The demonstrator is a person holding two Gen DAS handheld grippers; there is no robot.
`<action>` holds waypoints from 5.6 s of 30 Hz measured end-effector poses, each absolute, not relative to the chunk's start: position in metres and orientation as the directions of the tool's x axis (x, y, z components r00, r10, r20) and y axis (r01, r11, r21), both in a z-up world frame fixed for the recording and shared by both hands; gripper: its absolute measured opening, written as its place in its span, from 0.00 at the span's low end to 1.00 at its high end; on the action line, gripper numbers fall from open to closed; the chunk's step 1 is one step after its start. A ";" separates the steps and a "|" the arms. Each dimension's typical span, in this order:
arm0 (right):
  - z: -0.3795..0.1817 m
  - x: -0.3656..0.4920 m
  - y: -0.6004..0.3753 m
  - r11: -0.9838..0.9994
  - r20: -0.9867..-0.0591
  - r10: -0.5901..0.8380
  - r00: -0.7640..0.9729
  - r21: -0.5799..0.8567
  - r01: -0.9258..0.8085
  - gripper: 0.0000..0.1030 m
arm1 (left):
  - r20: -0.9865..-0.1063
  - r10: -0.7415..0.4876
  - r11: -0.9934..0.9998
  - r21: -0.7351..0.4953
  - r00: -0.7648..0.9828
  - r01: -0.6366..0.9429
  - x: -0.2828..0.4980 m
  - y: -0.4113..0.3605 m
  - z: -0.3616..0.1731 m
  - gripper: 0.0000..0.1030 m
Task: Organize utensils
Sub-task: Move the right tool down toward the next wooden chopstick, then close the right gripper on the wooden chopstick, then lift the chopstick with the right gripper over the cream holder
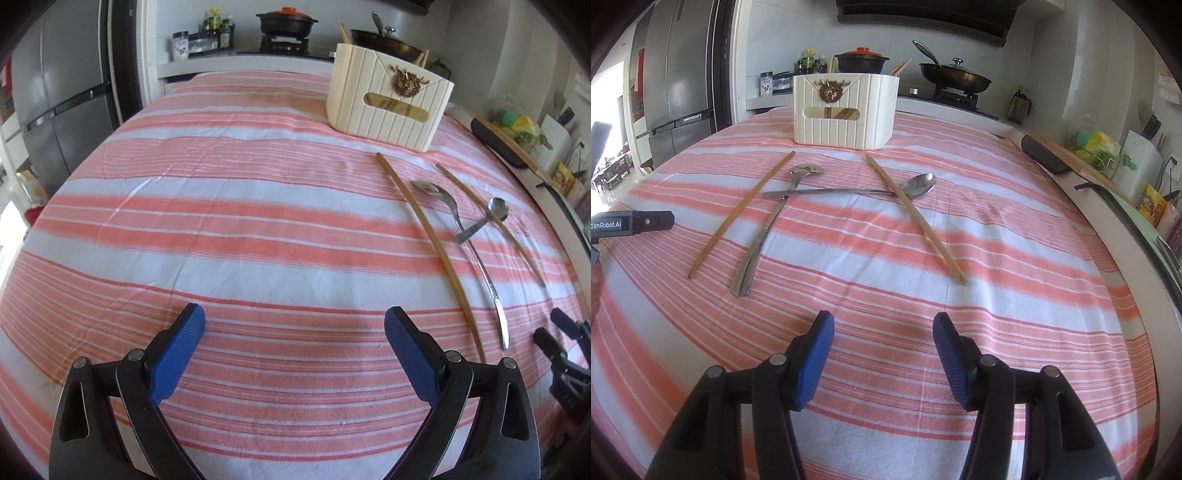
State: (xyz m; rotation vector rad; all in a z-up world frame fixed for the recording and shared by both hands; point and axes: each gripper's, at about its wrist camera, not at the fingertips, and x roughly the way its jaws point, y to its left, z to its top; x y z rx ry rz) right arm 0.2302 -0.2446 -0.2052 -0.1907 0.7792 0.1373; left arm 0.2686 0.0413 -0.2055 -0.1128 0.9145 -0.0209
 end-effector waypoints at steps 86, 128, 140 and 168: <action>-0.182 0.213 -0.300 0.997 -0.766 -0.053 0.641 -0.003 0.079 0.60 | -0.786 -0.022 1.000 -0.029 0.618 -0.001 0.238 0.040 -0.200 0.81; -0.164 0.303 -0.321 0.992 -0.880 0.121 0.460 0.088 -0.092 0.66 | -0.857 -0.180 0.977 -0.100 0.482 0.187 0.316 0.058 -0.179 0.89; -0.195 0.383 -0.311 0.995 -0.925 0.073 0.372 0.044 -0.084 0.35 | -0.913 -0.094 0.982 -0.021 0.397 0.186 0.382 0.037 -0.203 0.69; -0.016 0.318 -0.284 0.962 -0.628 0.269 0.730 0.139 -0.235 0.07 | -0.579 -0.312 0.950 -0.185 0.754 0.251 0.312 0.068 -0.011 0.05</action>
